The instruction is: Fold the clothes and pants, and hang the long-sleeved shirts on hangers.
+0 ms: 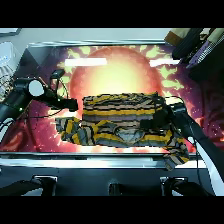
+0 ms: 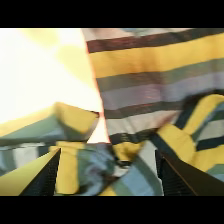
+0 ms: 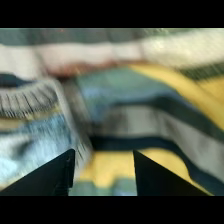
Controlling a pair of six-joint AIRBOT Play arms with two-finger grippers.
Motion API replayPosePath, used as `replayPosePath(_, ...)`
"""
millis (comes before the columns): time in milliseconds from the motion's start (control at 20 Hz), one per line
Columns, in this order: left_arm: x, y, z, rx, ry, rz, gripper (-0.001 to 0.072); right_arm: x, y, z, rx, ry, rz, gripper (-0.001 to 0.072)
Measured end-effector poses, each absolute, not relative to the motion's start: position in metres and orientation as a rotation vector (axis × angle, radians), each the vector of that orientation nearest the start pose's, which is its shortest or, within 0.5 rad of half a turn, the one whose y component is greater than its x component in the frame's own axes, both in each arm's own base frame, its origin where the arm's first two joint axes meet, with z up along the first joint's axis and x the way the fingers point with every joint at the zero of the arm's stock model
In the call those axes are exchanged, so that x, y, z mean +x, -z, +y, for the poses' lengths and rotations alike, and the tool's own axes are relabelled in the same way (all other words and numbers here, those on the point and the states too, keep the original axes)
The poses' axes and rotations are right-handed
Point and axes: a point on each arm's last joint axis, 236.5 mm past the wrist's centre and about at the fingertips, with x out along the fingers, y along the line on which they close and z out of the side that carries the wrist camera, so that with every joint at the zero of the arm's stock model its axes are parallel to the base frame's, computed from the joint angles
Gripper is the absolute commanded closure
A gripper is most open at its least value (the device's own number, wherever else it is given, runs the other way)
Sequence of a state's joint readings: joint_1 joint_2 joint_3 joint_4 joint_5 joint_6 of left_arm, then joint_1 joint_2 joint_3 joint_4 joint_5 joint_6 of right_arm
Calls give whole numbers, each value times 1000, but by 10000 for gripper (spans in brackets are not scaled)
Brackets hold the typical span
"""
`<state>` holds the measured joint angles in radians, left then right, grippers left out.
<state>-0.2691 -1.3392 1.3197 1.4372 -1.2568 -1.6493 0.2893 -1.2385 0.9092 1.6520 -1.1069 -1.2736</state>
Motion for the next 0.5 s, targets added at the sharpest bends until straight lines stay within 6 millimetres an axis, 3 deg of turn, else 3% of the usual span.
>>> replayPosePath(150, 379, -39, -127, -9, 242, 1294, 24, 313, 69, 114, 123, -75, 1448, 292)
replayPosePath(200, 380, -39, -125, -5, 236, 1293, 24, 314, 73, 115, 121, -75, 1450, 332)
replayPosePath(350, 381, -39, -119, -15, 203, 1292, 24, 316, 86, 115, 112, -73, 1468, 683)
replayPosePath(500, 382, -41, -111, -24, 173, 1292, 24, 318, 85, 115, 114, -73, 1460, 682)
